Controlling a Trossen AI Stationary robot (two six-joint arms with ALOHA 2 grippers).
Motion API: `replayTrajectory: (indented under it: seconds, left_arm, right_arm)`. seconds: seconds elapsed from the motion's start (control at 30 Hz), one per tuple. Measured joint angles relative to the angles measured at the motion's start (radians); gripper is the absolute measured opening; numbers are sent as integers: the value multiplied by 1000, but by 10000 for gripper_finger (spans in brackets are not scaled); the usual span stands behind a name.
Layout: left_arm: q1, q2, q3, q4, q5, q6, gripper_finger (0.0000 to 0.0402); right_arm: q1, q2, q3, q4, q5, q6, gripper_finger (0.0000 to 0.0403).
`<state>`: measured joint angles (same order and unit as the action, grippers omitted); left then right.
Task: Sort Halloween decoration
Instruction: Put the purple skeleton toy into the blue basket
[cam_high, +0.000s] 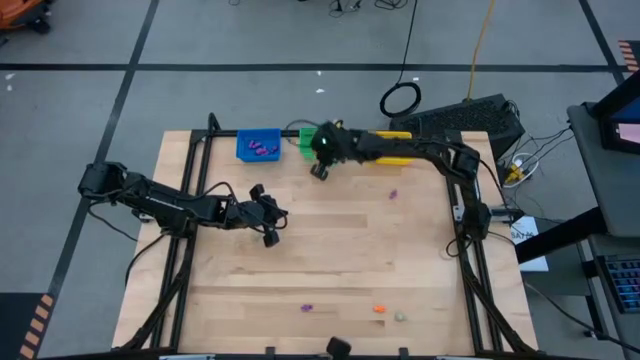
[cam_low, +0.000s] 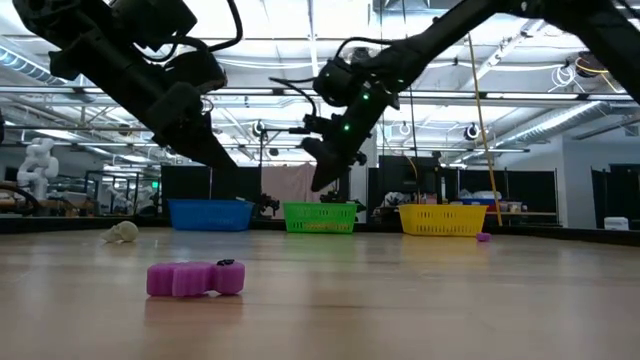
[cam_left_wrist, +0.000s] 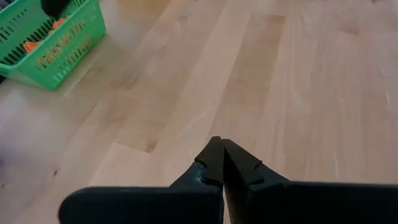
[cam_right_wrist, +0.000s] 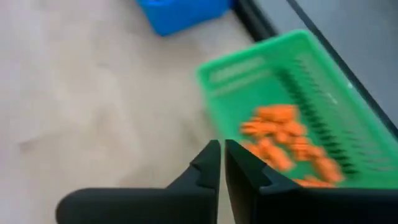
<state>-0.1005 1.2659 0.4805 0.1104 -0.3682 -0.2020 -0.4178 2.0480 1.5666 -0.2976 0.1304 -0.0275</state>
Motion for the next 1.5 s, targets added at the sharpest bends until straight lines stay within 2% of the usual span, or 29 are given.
replayTrajectory:
  seconds: [0.23,0.37,0.47,0.6,0.87,1.07,1.33,1.5]
  left_arm:
    - [-21,0,0,1,107,49,1]
    - [-66,1,0,3,137,63,1]
    - [-115,25,7,3,141,60,1]
    - [-191,93,54,8,156,44,1]
    - [-328,279,196,-11,165,-30,1]
    - [-415,397,300,-33,176,-142,10]
    - [-506,538,432,-31,164,-260,80]
    - [-533,640,512,-27,130,-265,134]
  right_arm:
    - [120,-189,-399,477,0,75,2]
    - [192,-321,-622,668,14,121,2]
    - [248,-419,-763,763,94,149,1]
    - [333,-516,-887,781,188,170,1]
    - [486,-573,-954,779,290,168,0]
    - [539,-573,-953,779,295,168,0]
    - [584,-573,-953,780,297,171,0]
    - [614,-573,-953,781,297,173,0]
